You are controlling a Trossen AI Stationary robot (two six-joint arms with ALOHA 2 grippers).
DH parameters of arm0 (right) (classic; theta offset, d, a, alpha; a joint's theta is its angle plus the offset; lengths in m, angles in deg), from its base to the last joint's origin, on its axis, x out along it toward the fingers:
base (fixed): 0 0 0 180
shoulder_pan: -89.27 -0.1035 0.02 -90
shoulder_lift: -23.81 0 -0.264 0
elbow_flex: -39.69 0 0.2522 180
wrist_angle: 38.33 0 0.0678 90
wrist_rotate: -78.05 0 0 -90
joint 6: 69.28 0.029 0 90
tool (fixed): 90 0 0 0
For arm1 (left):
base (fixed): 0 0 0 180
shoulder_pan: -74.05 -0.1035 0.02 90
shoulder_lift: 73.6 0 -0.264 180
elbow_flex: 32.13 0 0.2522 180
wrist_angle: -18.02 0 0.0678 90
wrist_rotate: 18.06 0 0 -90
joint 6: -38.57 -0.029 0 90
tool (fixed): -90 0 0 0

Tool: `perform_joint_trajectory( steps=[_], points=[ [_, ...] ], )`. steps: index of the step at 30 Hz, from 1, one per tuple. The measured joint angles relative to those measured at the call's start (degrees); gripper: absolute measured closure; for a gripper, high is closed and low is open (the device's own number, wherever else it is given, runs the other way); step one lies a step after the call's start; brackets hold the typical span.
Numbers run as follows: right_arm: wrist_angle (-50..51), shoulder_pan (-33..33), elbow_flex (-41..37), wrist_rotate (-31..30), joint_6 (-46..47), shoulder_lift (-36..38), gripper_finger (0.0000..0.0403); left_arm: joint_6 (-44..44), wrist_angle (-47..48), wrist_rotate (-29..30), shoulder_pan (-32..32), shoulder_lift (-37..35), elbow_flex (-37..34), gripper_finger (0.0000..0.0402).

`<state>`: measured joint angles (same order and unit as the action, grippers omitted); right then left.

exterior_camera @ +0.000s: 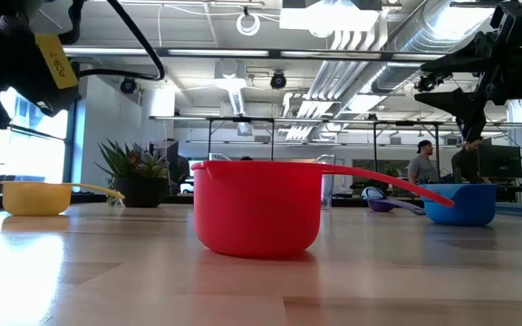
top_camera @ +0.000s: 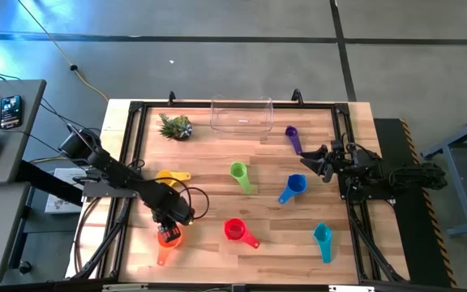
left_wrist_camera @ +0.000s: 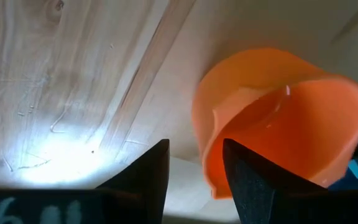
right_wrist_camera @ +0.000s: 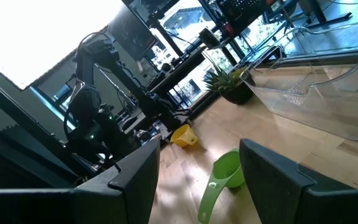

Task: Nest measuring cups in basket
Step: Move the orange measuring cup to the middle left

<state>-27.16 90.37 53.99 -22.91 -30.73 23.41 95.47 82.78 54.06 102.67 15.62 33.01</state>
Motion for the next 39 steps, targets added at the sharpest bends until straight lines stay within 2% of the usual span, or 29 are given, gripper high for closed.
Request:
perform_joint_trajectory(
  steps=[4, 14, 30, 34, 39],
  points=[
    [0.0, 0.0, 0.0, 0.01, 0.01, 0.0, 0.019, -0.02, -0.21, -0.05, 0.0, 0.58, 0.0, 0.0289],
    [0.0, 0.0, 0.0, 0.02, 0.0, 0.0, 0.019, -0.57, -1.01, 0.19, -0.02, 0.58, 0.0, 0.0393],
    [0.0, -0.01, 0.0, 0.02, 0.02, 0.0, 0.019, -0.97, -0.49, 0.41, -1.31, -0.46, 1.54, 0.0398],
    [-0.01, -0.02, 0.0, 0.02, 0.2, 0.0, 0.019, -3.28, 0.72, 1.11, -3.64, -0.42, 3.82, 0.0399],
    [-0.02, 0.0, 0.0, 0.02, 0.21, 0.0, 0.019, -6.37, 2.77, 5.88, -9.11, -0.42, 7.04, 0.0399]
  ],
)
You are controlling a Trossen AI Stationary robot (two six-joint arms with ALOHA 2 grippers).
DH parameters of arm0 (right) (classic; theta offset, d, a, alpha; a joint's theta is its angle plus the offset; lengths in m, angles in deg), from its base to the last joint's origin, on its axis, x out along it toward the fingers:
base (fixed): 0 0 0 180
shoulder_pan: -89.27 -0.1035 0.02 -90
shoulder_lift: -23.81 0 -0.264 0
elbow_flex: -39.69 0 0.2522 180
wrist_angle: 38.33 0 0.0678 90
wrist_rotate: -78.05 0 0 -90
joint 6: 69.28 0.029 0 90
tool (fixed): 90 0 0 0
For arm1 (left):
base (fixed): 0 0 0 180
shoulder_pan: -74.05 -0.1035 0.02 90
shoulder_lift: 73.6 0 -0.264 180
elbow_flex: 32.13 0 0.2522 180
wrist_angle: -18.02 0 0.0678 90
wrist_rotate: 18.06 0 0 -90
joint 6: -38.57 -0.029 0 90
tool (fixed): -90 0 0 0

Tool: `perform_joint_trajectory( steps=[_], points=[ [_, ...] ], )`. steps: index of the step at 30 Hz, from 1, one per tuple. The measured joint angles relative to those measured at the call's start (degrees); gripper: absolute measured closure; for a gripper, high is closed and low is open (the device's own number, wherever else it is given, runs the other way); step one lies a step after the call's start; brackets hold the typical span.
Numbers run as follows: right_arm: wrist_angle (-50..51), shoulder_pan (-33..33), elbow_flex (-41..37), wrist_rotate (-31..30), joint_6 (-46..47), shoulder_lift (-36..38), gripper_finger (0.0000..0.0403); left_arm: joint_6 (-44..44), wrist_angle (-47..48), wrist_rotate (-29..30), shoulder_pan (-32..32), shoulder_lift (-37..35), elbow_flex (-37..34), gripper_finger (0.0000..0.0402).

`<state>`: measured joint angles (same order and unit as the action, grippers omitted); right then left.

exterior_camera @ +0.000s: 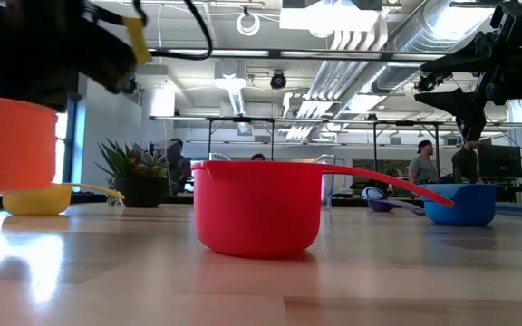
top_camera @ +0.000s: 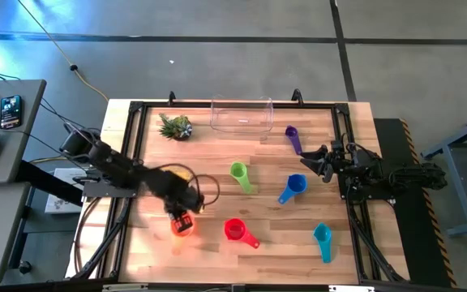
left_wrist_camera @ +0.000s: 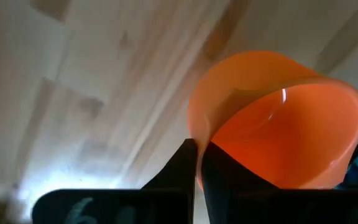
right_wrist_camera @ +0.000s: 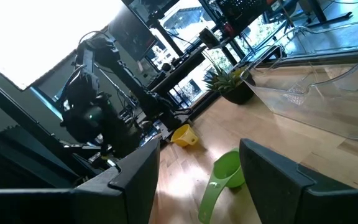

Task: Nest measuring cups in basket
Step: Move the orange measuring cup to the middle left

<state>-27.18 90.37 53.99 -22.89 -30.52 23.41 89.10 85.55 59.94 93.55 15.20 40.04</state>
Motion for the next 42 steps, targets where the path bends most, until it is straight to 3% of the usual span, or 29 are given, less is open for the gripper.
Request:
perform_joint_trajectory(
  steps=[10, 18, 29, 42],
  points=[
    [0.0, -0.02, 0.0, 0.0, -0.15, 0.0, 0.019, -6.34, -0.07, 7.81, -12.33, 0.0, 5.92, 0.0398],
    [0.0, -0.01, 0.0, -0.02, -0.12, 0.0, 0.019, -9.96, -0.24, 9.43, -19.62, 1.05, 6.01, 0.0398],
    [0.0, -0.01, 0.0, -0.02, 0.01, 0.01, 0.019, -11.7, -0.62, 7.11, -20.88, 8.34, 5.97, 0.0397],
    [0.0, 0.0, 0.02, -0.02, -0.02, 0.0, 0.019, -12.88, -1.19, 3.72, -21.51, 9.18, 5.99, 0.0384]
  ],
)
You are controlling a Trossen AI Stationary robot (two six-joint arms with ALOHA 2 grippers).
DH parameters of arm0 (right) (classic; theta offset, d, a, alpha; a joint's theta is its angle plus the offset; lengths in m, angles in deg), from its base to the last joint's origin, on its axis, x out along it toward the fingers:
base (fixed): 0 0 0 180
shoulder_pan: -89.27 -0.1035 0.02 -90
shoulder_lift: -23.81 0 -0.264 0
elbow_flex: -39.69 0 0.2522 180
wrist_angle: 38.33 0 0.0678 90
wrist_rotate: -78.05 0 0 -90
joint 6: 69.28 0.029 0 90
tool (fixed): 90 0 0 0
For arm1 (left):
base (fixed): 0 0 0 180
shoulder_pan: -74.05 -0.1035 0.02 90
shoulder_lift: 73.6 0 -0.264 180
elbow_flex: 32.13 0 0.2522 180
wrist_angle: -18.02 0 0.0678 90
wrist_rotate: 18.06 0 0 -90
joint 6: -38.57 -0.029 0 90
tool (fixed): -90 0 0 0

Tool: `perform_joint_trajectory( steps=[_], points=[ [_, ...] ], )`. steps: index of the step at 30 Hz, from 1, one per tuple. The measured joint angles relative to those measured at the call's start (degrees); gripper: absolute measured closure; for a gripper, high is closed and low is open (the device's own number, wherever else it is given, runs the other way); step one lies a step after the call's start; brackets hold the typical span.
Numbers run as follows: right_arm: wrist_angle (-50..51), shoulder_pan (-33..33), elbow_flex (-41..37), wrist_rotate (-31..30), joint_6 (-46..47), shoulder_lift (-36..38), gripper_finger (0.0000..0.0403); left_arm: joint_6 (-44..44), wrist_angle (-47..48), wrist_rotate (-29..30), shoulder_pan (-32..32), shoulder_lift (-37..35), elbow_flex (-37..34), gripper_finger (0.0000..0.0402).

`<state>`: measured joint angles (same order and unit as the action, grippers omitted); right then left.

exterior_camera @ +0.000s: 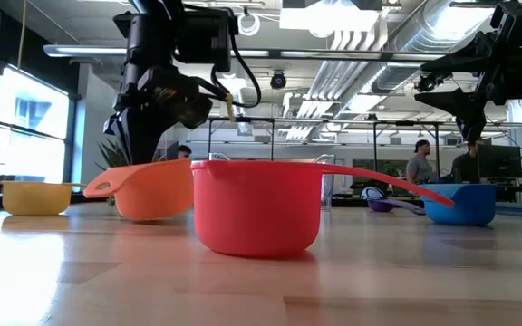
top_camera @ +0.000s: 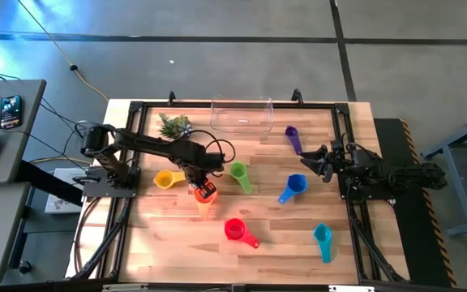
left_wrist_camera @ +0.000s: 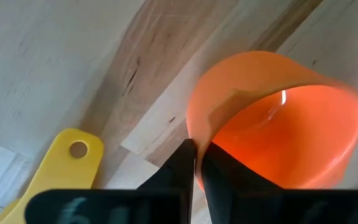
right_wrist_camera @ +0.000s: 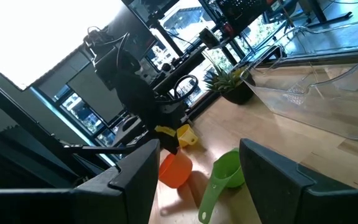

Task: Nest measuring cups in basket
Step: Move the orange measuring cup to the middle left

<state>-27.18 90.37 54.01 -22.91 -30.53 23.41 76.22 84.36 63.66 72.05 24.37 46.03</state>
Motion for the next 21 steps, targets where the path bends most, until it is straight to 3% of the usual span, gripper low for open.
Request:
perform_joint_trajectory(
  steps=[21],
  points=[
    [0.02, -0.01, 0.0, 0.26, 0.02, 0.0, 0.019, 0.11, -0.17, -0.17, -1.49, 0.0, 0.0, 0.0368]
  ],
)
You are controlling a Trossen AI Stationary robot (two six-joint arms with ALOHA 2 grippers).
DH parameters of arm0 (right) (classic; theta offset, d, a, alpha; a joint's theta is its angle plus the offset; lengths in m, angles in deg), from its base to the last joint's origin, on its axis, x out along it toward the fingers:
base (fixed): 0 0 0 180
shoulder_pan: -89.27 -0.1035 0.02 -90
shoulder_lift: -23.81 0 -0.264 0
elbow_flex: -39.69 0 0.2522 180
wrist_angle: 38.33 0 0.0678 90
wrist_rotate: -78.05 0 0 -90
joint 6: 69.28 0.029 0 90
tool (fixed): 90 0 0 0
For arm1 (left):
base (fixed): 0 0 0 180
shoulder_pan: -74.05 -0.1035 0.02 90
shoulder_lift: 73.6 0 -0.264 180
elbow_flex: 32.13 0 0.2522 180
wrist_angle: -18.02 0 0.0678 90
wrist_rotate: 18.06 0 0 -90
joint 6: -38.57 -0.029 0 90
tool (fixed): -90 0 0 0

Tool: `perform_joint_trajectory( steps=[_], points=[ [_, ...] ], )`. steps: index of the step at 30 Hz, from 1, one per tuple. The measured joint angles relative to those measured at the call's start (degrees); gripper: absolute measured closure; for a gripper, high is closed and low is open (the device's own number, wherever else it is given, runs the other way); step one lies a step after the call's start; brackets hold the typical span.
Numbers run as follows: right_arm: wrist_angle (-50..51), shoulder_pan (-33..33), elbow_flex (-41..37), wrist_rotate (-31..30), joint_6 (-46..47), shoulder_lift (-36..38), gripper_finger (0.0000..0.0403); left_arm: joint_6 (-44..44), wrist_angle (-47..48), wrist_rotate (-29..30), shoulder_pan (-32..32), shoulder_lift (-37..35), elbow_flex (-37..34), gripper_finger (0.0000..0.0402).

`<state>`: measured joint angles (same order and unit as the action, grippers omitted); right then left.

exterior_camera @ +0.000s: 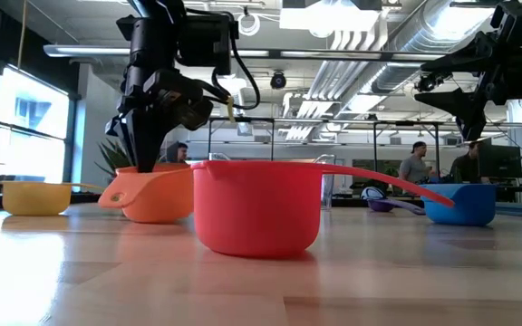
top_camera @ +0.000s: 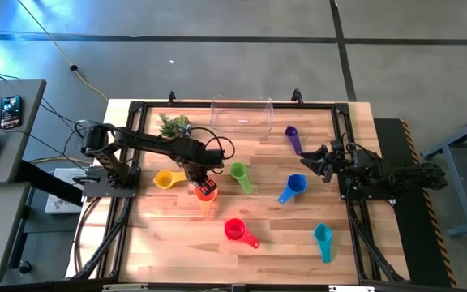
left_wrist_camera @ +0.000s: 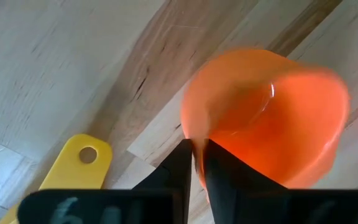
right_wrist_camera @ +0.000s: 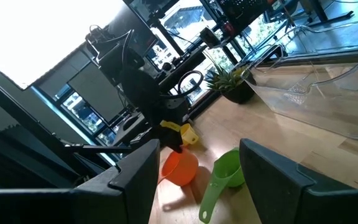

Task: Nest measuring cups in basket
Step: Move the orange measuring cup to the middle left, then stack the red measuring cup on top of the orange measuring cup

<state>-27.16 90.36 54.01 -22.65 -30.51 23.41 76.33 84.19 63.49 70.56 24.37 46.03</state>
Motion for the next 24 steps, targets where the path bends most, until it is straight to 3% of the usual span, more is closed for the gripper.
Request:
perform_joint_trajectory(
  steps=[14, 24],
  points=[
    [-0.18, 0.01, 0.28, 0.46, -0.11, 0.0, 0.019, 0.54, 0.48, -0.77, -1.64, -0.7, -0.01, 0.033],
    [-0.33, -0.01, 4.49, 1.13, -0.58, -0.82, 0.019, 2.14, 1.99, -3.03, -2.47, -8.29, -0.01, 0.0332]
  ],
)
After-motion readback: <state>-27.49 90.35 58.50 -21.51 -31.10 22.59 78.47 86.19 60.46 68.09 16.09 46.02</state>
